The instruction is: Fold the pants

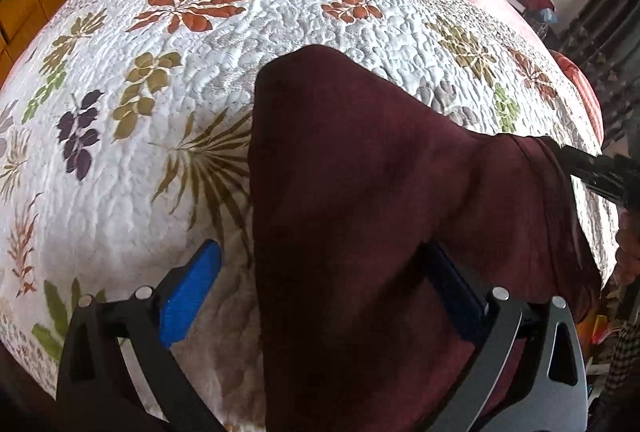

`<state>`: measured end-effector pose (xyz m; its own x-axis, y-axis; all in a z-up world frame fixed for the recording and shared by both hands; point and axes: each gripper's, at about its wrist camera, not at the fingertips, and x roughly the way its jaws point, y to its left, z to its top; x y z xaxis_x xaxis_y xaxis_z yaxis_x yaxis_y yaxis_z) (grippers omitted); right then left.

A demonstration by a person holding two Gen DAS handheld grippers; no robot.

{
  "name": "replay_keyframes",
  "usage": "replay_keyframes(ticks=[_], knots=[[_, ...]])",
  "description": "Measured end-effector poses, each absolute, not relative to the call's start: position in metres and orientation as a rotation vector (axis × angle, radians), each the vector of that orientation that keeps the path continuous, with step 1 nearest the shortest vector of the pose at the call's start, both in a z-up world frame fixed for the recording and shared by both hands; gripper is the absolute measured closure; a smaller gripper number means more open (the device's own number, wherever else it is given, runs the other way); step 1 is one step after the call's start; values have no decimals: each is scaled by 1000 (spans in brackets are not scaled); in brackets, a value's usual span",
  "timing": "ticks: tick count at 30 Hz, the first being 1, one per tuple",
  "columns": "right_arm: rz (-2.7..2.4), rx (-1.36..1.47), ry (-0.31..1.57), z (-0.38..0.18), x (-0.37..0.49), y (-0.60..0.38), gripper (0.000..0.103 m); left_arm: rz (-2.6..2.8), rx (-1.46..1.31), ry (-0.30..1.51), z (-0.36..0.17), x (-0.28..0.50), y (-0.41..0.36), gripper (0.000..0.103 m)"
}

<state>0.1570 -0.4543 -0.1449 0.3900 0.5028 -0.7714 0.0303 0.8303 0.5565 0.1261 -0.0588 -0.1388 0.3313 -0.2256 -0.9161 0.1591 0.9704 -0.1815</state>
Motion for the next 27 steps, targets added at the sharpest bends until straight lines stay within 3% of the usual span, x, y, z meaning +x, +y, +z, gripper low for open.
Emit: replay_keyframes(ticks=[3,7,10,15,20,27], knots=[[322,520,1116,-129,135,-461,72,-260,-42,1195,-126,113,-56,4],[344,527,1141,-117,82,-467,62,-270,-24,1193,-122,90,-55,4],[354,542,1182,-122,44,-466,54,-261,-15,1199,-128,82,-54,4],[418,650,1232,-145,10,-458,53,-247,-57,1213,-140,77,-53,3],[394,622,1224,-142,6,-454,79,-243,-51,1211,-142,76,-55,3],[313,504,1315,-159,7,-442,80,-242,-89,1221,-152,76,-54,2]])
